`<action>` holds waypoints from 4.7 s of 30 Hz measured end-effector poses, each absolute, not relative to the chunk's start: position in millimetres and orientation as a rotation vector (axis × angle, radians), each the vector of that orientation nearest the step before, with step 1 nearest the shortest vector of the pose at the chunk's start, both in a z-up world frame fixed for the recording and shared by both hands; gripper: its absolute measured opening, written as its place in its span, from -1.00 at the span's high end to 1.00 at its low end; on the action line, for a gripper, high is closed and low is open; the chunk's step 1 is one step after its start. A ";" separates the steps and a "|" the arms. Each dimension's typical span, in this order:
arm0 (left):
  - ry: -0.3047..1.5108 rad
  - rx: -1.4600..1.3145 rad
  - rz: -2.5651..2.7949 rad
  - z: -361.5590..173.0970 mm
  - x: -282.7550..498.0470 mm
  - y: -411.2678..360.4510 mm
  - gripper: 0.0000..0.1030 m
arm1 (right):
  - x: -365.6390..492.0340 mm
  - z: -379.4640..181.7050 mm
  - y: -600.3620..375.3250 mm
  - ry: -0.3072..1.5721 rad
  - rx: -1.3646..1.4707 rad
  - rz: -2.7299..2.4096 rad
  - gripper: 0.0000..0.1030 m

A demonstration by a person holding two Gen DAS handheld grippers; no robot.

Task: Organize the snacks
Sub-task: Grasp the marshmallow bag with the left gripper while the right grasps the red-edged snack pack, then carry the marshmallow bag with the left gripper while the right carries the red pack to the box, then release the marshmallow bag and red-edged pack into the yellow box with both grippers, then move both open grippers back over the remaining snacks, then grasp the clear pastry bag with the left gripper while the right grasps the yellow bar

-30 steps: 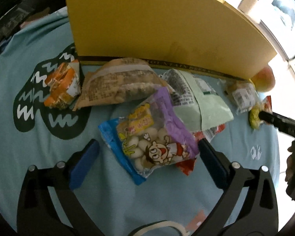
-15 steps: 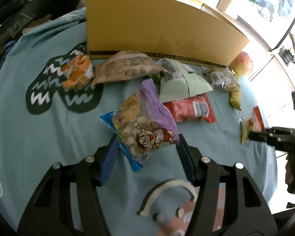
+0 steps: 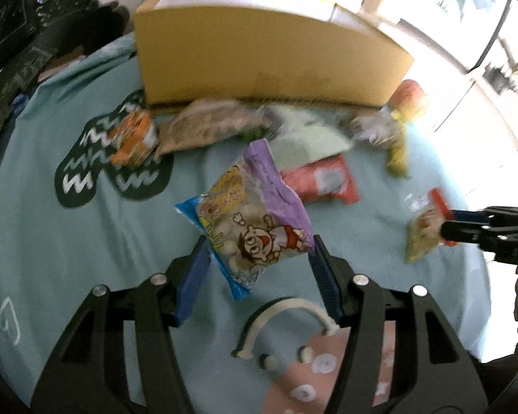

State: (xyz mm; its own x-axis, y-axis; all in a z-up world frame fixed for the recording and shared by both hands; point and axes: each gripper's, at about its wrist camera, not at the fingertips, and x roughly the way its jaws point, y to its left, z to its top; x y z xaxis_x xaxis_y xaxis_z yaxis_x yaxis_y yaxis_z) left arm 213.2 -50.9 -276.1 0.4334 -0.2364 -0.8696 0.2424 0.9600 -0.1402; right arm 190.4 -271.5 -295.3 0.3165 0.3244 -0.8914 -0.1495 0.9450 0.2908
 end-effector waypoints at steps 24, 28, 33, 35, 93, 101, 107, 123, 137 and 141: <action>1.032 -0.016 -0.380 -253.7 194.3 -36.3 0.41 | 164.2 -271.3 -269.1 1.172 0.214 0.364 0.40; 1.019 -0.030 -0.387 -244.2 189.7 -42.0 0.43 | 151.6 -260.6 -270.9 1.151 0.231 0.364 0.40; 0.973 -0.049 -0.421 -222.0 178.5 -43.3 0.43 | 139.0 -241.0 -278.3 1.110 0.256 0.375 0.40; 0.943 -0.059 -0.439 -208.4 174.9 -43.1 0.43 | 138.5 -232.8 -276.0 1.086 0.264 0.380 0.40; 0.909 -0.076 -0.055 -180.2 330.4 -0.9 -0.94 | 304.4 -190.2 -307.2 1.041 0.168 0.113 -0.33; 1.035 -0.126 0.036 -251.0 313.2 34.8 -0.94 | 281.8 -278.7 -320.7 1.174 0.208 -0.027 -0.33; 1.003 -0.045 -0.083 -255.3 327.9 -17.1 -0.94 | 290.2 -291.6 -317.5 1.180 0.229 -0.053 -0.33; 0.994 0.168 -0.159 -300.4 326.2 -66.3 -0.30 | 282.3 -314.4 -274.2 1.190 -0.006 0.064 0.40; 0.984 0.015 -0.215 -280.1 252.5 -28.7 -0.09 | 182.5 -296.1 -280.5 1.184 0.069 0.228 0.59; 0.969 0.015 -0.225 -267.8 237.4 -25.1 -0.09 | 177.1 -285.0 -283.4 1.170 0.063 0.235 0.59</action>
State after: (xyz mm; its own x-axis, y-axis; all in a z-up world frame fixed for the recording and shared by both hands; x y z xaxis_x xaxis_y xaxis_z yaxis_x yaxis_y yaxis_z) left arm 237.4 -25.1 -267.8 0.5451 -0.1831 -0.8181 0.1964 0.9766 -0.0878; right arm 177.1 -283.4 -285.0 0.3682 0.2157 -0.9044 -0.1508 0.9737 0.1708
